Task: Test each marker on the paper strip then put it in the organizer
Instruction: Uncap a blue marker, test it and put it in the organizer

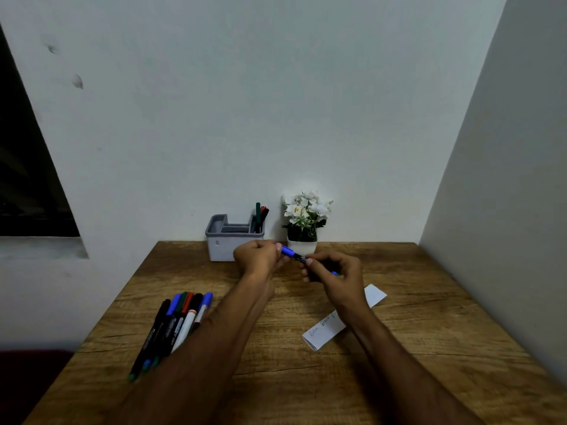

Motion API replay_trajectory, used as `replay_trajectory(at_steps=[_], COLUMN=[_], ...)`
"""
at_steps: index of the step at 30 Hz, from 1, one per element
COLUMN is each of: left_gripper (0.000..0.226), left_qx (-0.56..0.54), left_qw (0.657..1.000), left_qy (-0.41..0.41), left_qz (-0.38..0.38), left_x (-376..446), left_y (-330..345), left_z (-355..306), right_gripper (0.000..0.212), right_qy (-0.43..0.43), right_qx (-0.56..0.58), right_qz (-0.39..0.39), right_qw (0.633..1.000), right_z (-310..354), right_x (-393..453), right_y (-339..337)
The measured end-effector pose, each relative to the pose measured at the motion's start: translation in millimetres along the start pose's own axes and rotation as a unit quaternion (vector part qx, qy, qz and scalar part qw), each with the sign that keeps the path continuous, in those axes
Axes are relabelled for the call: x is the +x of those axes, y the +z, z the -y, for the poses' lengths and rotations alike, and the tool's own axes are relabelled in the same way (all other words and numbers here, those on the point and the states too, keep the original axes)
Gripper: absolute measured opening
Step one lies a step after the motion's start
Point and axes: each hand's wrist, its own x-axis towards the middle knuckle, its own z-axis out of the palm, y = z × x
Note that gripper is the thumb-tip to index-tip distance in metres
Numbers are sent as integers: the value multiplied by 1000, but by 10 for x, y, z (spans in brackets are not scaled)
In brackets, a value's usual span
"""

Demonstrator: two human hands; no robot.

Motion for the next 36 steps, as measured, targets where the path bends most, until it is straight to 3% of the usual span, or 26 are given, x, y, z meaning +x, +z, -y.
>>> replay_trajectory(at_steps=[6,9,11,16,20,28,36], left_gripper=[32,34,40,41,34,32,29], left_qx=[5,0,34,179,222,232,302], left_qw=[998,997,990,932,886,874,895], left_qy=[43,71,137,315,407,425,328], left_qz=[41,22,-2,-30,-25,-27,-4], left_x=[5,80,221,471,659,979,1122], left_y=[-73,-129,-188,-296,-252,-81,-192], left_z=[-63,-180,-279,-619,-853,-983,-533], right_gripper=[11,22,31,27,26,20,15], right_qy=[-22,-11,5,-11,-42,-66,-59], right_qx=[-40,-92,-166,-280,-313,-311,-305], right_qz=[17,40,65,129,157,173,182], right_qw=[999,995,984,951,936,932,933], right_z=[-33,-115,-189,-234,-192,-254,-310], right_x=[85,106,94,105,157,224,218], right_y=[167,234,252,327,438,590,575])
